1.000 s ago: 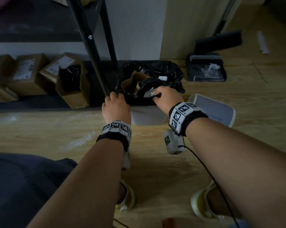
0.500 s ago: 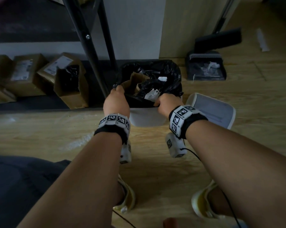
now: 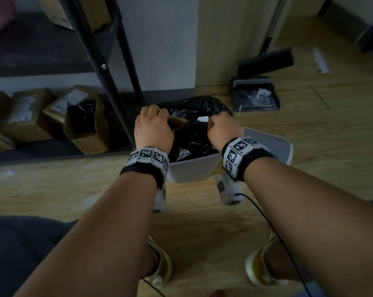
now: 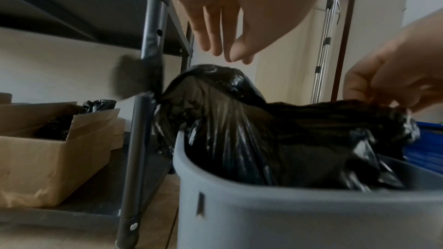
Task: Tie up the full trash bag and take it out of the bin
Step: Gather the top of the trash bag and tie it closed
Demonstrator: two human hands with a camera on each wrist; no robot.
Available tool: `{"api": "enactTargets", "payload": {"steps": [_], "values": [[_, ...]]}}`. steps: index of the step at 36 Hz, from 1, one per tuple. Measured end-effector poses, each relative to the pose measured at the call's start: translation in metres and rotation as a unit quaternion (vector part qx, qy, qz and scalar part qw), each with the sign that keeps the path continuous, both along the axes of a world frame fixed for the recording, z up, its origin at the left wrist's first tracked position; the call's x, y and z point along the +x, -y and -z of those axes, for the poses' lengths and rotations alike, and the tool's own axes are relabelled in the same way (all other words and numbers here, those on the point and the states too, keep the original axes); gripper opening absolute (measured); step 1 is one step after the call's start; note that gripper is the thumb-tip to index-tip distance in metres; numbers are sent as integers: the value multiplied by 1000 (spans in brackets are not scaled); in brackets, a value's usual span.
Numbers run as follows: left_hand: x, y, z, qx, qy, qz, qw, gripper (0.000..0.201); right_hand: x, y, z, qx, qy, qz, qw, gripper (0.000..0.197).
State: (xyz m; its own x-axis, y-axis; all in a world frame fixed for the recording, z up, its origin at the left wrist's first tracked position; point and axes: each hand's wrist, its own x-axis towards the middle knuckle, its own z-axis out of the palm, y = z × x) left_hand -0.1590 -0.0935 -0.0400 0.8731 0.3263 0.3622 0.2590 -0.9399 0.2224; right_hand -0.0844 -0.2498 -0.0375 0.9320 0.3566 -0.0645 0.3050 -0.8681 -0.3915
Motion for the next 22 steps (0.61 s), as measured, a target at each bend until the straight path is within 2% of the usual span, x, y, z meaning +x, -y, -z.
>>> {"api": "enactTargets", "payload": {"steps": [4,9,16,22], "values": [[13,-9,-9,-20,-38,-23,999,34,17,1,-9,48,54,32,997,29],[35,-23,-8,-79,-118,-67,988,42,42,-3,-8,37,61,57,996,31],[71,-40,13,-113,-188,-115,969,40,89,-15,9,14,-40,120,992,41],[99,-53,21,-127,-273,-176,937,34,116,-23,27,24,-105,148,983,38]]}}
